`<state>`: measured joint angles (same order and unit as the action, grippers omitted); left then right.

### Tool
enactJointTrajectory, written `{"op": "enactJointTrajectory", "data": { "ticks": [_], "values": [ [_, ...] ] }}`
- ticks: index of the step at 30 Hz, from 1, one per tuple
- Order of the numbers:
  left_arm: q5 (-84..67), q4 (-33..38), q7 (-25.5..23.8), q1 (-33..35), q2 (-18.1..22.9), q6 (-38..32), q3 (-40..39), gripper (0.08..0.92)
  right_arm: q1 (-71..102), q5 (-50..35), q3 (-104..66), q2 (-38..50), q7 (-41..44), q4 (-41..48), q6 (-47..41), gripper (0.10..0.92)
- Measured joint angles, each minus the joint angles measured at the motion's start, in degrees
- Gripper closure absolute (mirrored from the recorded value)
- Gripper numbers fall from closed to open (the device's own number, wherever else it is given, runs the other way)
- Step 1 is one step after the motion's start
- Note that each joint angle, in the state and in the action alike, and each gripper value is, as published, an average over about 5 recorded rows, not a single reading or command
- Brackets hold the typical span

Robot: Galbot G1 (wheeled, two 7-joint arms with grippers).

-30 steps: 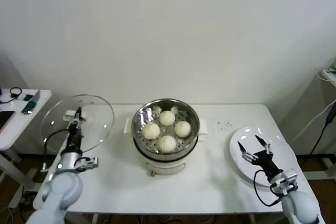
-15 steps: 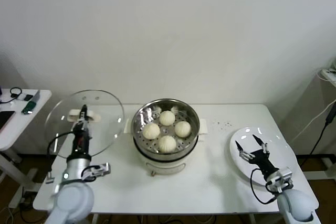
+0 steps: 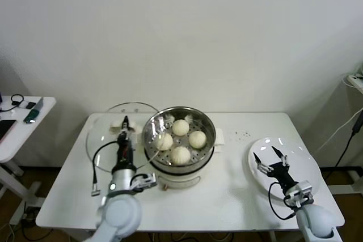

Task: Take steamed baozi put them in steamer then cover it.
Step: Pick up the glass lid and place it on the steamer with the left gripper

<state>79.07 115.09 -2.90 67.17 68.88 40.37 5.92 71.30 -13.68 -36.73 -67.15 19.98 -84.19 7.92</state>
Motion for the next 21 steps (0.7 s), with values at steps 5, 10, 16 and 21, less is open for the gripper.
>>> {"op": "enactJointTrajectory", "data": {
  "ticks": [5, 10, 16, 21],
  "values": [
    [1.4, -2.7, -2.5, -4.4, 2.9, 1.6, -4.3, 0.845, 0.4, 0.3, -0.9, 0.0, 0.2, 0.4, 0.4, 0.203],
    [2.8, -5.3, -4.4, -8.7, 5.4, 1.9, -7.7, 0.845, 1.0, 0.8, -1.9, -0.3, 0.4, 0.9, 0.8, 0.203],
    [4.3, -8.4, -5.9, -12.3, 8.3, 1.9, -10.8, 0.845, 1.6, 1.4, -3.3, -0.6, 0.5, 1.3, 1.2, 0.203],
    [5.2, -10.5, -6.9, -13.5, 10.2, 1.9, -12.0, 0.845, 1.9, 1.6, -4.3, -0.7, 0.6, 1.6, 1.4, 0.203]
  ]
}}
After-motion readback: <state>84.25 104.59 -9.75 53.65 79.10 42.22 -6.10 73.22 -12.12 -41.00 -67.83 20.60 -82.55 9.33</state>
